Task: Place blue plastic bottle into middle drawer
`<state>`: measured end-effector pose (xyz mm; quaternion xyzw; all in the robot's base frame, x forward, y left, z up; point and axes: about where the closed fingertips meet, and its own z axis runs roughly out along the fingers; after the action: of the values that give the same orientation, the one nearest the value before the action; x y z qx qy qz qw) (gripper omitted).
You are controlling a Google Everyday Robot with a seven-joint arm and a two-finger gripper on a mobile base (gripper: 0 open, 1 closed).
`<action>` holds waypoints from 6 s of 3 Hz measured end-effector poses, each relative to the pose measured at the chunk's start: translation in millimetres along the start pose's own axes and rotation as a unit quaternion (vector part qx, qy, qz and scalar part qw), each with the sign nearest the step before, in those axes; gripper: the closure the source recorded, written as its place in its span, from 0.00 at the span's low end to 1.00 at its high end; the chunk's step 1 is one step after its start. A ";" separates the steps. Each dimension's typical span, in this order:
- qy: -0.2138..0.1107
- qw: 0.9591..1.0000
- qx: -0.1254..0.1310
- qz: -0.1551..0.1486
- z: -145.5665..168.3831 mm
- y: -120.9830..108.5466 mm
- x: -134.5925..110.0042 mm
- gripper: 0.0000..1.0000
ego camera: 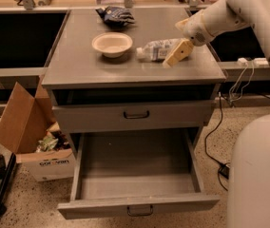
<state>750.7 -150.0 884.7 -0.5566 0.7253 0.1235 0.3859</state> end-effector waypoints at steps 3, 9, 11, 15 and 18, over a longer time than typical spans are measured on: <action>0.023 0.999 0.001 0.022 38.4 -24.9 11.7 0.18; 0.027 0.997 -0.070 -0.025 -0.8 82.0 -39.9 1.00; 0.057 0.994 -0.068 -0.058 -13.3 132.9 -27.7 1.00; 0.125 0.984 -0.129 0.008 28.3 268.6 76.6 1.00; 0.126 0.985 -0.061 0.103 89.6 306.0 171.9 1.00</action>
Offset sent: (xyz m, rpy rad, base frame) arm 0.0518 -0.0002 -0.0219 -0.0360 0.0392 -0.0597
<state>498.1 -110.7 628.0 -0.5124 0.8127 0.1357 0.2419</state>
